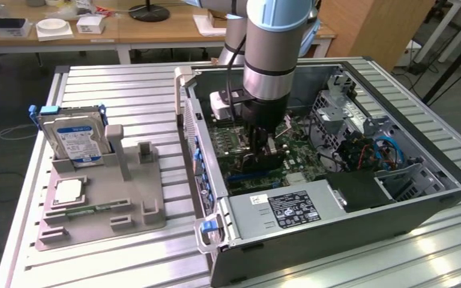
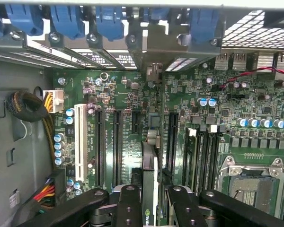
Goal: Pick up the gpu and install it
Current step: 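Insert the gpu into the slot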
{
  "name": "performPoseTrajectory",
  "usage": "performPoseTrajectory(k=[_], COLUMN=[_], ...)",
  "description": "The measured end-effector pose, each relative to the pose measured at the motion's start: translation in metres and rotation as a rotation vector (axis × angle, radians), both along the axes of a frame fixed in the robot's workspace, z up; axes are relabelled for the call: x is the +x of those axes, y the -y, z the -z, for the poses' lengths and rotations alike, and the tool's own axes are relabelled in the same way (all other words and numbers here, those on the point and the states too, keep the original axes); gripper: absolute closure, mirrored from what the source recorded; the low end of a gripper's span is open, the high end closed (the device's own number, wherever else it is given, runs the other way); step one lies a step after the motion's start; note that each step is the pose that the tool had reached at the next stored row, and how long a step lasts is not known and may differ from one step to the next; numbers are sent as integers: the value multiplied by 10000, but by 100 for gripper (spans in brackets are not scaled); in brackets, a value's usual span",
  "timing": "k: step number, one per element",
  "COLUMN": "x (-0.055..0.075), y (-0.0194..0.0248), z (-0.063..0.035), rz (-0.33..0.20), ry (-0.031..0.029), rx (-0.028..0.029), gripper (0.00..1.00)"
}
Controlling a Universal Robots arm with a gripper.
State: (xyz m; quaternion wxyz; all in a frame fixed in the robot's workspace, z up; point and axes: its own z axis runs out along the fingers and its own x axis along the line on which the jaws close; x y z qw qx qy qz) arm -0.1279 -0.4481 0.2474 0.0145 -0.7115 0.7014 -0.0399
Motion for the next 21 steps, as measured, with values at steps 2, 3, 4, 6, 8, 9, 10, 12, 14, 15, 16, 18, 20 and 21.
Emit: performPoseTrajectory(k=[2, 3, 4, 6, 8, 9, 10, 12, 14, 15, 16, 18, 20, 21], x=[-1, -1, -1, -1, -1, -2, -3, -10, -9, -9, -10, -9, -8, -9], y=[0, 0, 0, 0, 0, 0, 0, 0, 0, 0, 0, 0, 0, 0], z=[5, 6, 6, 4, 4, 4, 4, 4, 4, 5, 7, 19, 35, 41], rz=[1, 1, 1, 1, 15, 33, 43, 51, 49, 48, 48, 48, 48, 48], ry=[2, 2, 2, 3, 4, 4, 4, 3, 3, 3, 2, 8, 24, 29], rx=[-4, -4, -5, -3, -2, -2, -3, -4, -4, -4, -5, -3, -4, -4], gripper=[74, 74, 74, 74, 74, 74, 74, 74, 74, 74, 74, 74, 74, 74])
